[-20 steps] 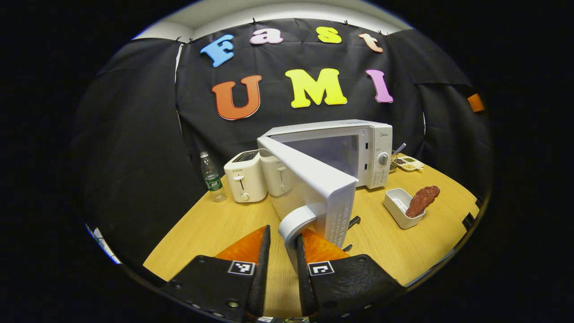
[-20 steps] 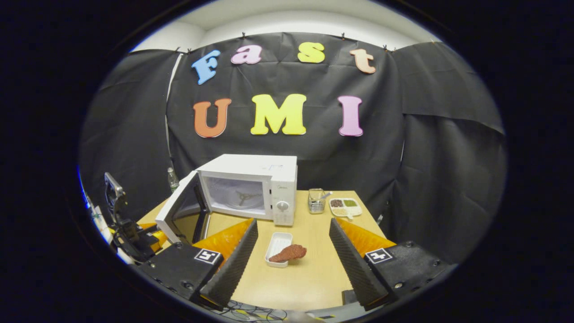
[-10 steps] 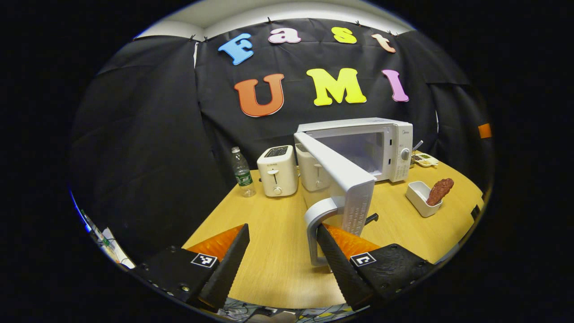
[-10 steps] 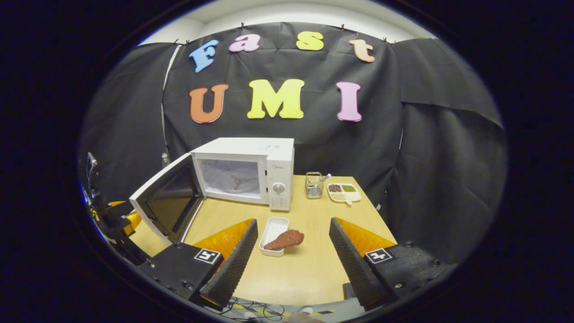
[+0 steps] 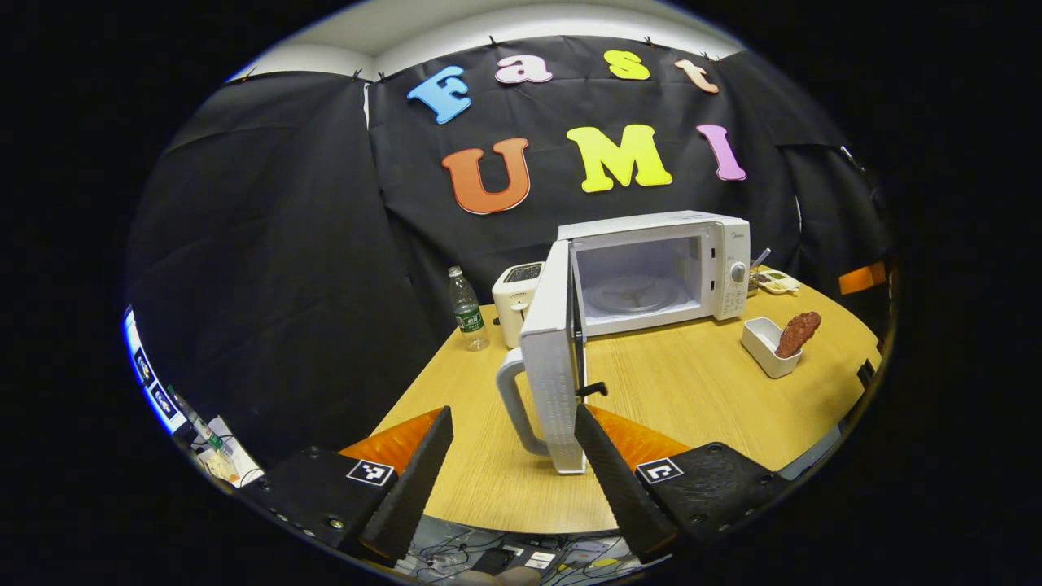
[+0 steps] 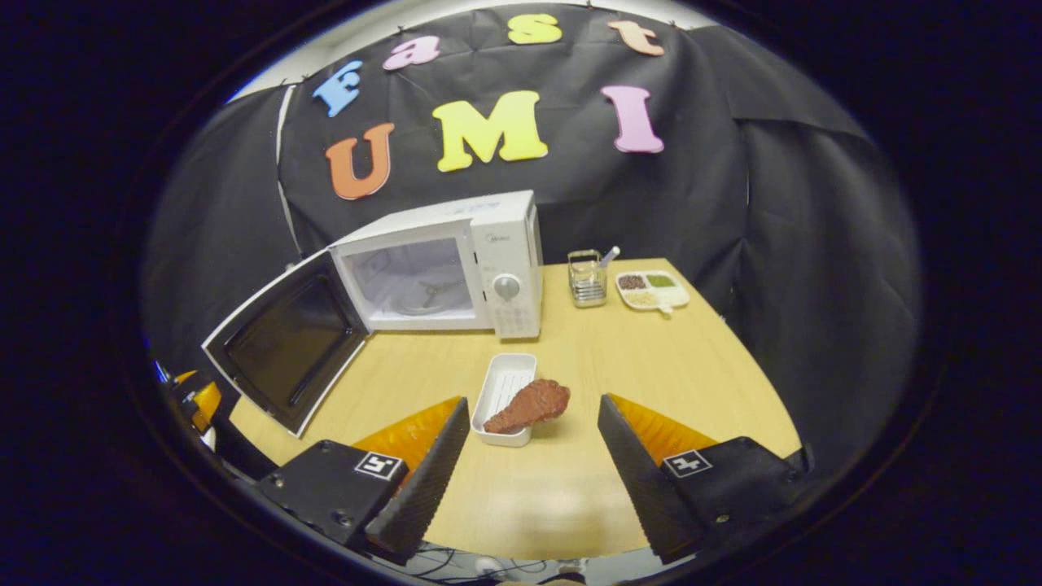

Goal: Open the microwave oven with the left hand, put the food in, and close the microwave oven.

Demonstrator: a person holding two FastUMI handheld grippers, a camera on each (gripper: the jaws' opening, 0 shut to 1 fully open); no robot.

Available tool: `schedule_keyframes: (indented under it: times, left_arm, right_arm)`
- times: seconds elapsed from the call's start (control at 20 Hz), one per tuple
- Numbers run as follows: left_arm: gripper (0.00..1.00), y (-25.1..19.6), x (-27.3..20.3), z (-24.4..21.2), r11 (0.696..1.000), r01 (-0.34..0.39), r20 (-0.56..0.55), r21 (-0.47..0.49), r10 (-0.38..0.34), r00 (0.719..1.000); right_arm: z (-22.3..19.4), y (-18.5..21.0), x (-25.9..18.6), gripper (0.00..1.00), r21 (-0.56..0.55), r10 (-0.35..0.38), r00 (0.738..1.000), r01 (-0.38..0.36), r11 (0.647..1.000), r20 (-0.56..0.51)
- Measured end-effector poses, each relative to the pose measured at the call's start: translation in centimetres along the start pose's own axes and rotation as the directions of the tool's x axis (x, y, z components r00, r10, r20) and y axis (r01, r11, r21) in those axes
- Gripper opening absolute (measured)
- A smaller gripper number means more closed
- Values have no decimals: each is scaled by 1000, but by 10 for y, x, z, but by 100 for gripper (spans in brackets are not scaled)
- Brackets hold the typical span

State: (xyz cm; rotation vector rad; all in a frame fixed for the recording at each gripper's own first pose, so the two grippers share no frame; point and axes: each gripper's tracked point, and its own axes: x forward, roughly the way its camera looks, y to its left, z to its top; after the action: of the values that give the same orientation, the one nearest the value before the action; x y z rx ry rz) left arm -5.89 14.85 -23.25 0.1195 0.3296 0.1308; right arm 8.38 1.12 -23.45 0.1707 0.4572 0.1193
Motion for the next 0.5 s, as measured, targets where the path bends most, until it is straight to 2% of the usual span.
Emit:
schedule_keyframes:
  times: [0.05, 0.2, 0.25, 0.4, 0.5]
  left_arm:
    - [92, -4, -4, 0, 1000, -5, -6, -2, 5, 1000]
    - [92, -19, -11, 9, 1000, -17, -15, -6, 17, 1000]
    - [92, -21, -12, 14, 999, -29, -25, -14, 29, 999]
    - [92, -30, -10, 27, 997, -72, -36, -24, 71, 997]
    - [92, -33, -11, 35, 995, -100, -39, -29, 99, 994]
  right_arm:
    - [-4, -1, 10, 96, 40, 27, 999, -26, 999, -37]
    - [-8, -11, 41, 95, 103, 77, 993, -67, 992, -94]
    - [-12, -15, 51, 80, 104, 88, 989, -76, 992, -118]
    - [-11, -25, 79, 76, 116, 126, 977, -108, 987, -170]
    - [-14, -28, 93, 70, 150, 165, 963, -135, 979, -213]
